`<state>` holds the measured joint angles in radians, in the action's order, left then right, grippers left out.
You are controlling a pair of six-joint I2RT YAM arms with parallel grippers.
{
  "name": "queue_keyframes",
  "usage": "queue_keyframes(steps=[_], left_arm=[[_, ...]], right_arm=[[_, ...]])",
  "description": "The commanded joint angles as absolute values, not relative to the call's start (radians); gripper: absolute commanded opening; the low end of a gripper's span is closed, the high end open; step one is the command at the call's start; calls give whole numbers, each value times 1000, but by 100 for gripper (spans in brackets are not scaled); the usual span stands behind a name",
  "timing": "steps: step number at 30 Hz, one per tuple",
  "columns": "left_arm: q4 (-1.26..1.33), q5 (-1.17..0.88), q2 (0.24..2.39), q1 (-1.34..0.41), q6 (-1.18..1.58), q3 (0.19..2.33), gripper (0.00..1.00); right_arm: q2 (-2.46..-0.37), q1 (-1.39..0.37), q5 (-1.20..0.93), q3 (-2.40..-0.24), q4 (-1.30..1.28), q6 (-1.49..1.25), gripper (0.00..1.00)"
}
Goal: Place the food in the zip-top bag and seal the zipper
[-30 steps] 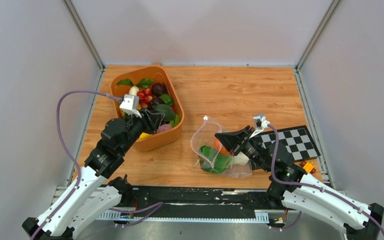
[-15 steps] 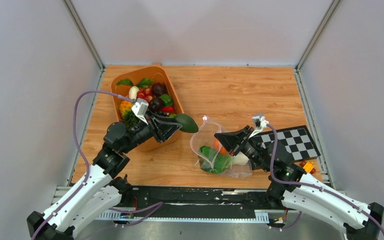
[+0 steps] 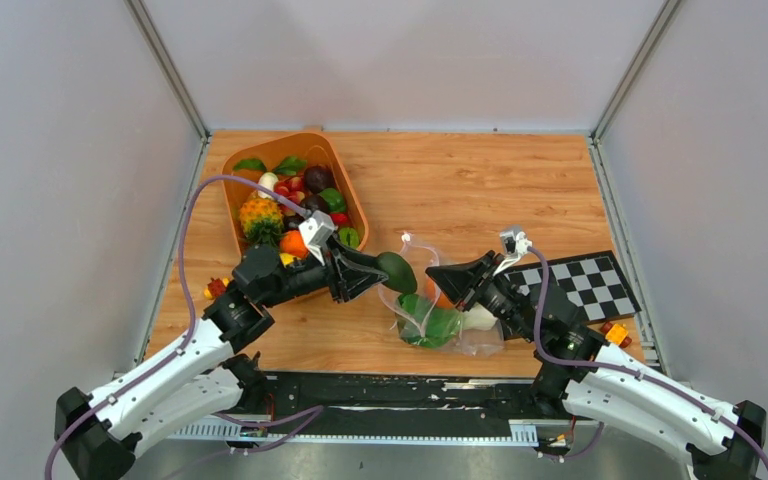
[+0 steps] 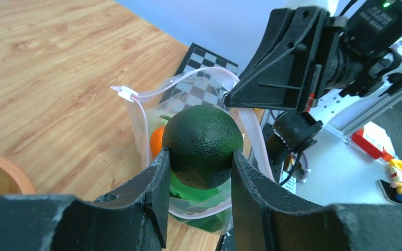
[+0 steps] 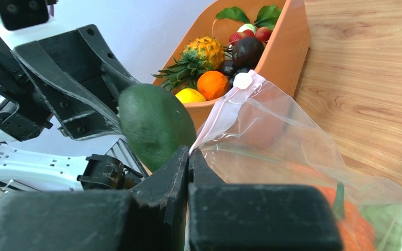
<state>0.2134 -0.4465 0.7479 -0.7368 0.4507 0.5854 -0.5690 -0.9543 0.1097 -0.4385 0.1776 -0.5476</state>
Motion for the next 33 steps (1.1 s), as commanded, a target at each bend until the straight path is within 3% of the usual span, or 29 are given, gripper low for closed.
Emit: queue_keyframes(steps=[1,4,13,17,23,33], left_arm=[[233,-333,798,-785,378,592,24],[230,-218,849,-801,400,592,23],[363,-132,957,-844,453,595,25],[356,-100,1003,-893,422,632,30],[380,14,1025,-980,364,647,46],[406,309,1130,-1066,276,699,50]], right_arm=[[-562,-953,84,-467,225,-547,0],[-555,-952,58,-471,231,-553,0],[-537,-953,75,-457,232,-551,0],[-538,-953,75,-458,232,-552,0],[-533,-953,83,-454,231,-551,0],[-504,-953,85,-446,230,-554,0]])
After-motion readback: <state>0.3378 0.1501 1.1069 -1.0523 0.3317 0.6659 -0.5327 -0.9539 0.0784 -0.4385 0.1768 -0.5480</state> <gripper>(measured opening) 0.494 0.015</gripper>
